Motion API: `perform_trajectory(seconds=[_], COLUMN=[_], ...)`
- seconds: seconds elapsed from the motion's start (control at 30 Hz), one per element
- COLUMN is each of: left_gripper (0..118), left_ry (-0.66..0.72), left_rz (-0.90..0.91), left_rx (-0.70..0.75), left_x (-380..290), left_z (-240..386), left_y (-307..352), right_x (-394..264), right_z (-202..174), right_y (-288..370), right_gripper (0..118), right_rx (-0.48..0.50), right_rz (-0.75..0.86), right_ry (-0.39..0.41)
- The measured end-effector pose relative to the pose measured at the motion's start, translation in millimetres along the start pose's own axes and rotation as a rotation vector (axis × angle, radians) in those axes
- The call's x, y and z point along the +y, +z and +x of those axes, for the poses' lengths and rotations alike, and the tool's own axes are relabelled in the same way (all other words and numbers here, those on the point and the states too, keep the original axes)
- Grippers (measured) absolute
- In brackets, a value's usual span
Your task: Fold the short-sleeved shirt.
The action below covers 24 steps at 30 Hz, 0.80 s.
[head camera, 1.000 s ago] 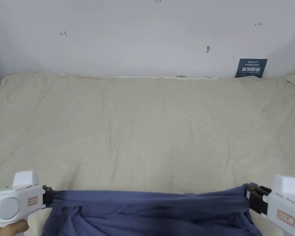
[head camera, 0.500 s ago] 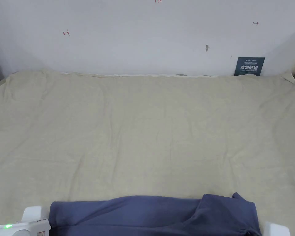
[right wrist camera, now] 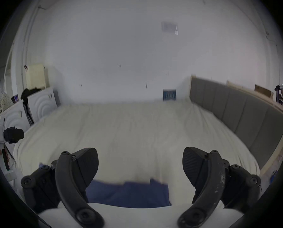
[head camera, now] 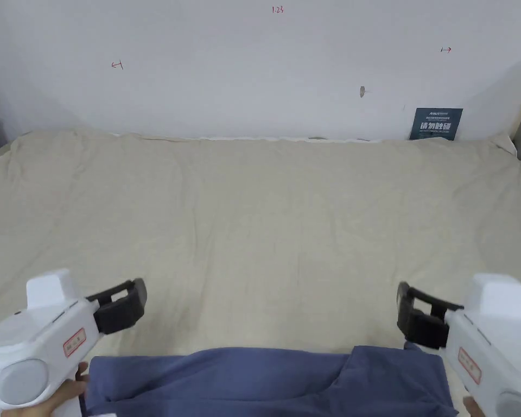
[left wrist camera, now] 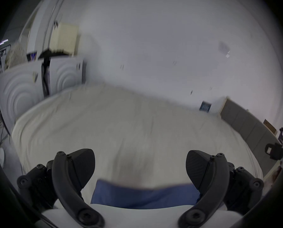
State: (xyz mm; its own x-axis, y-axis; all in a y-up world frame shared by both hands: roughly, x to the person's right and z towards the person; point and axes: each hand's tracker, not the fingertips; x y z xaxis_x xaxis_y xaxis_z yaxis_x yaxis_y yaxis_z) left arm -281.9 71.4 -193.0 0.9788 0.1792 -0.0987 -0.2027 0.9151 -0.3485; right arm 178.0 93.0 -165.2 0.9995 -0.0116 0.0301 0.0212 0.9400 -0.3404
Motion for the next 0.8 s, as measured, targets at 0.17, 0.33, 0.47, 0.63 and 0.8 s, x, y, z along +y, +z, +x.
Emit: perform_trajectory(seconds=[0.17,0.33,0.47,0.63,0.8], left_gripper=[107,4,0,0,0], left_ry=[-0.057,-0.168,-0.178,-0.194,-0.200], left_rz=[0.212,0.297,0.283,0.270,0.180], left_rx=[-0.028,-0.001,-0.033,-0.025,-0.042], left_x=[18.3,19.4,11.8,9.9,8.4], left_z=[31.1,55.9,57.3,54.8,34.3], left_y=[18.6,25.2,17.3,11.8,-4.0], right_x=[27.9,33.2,30.6,29.6,28.8], right_z=[-24.0,-38.9,-42.0,-42.7,-44.3], right_y=[15.5,21.3,18.7,15.5,7.7], right_gripper=[107,44,1,1,2], right_rx=[-0.061,-0.080,-0.090,-0.090,-0.087], right_rz=[0.176,0.232,0.245,0.237,0.225], right_ry=[0.058,0.094,0.097,0.097,0.090])
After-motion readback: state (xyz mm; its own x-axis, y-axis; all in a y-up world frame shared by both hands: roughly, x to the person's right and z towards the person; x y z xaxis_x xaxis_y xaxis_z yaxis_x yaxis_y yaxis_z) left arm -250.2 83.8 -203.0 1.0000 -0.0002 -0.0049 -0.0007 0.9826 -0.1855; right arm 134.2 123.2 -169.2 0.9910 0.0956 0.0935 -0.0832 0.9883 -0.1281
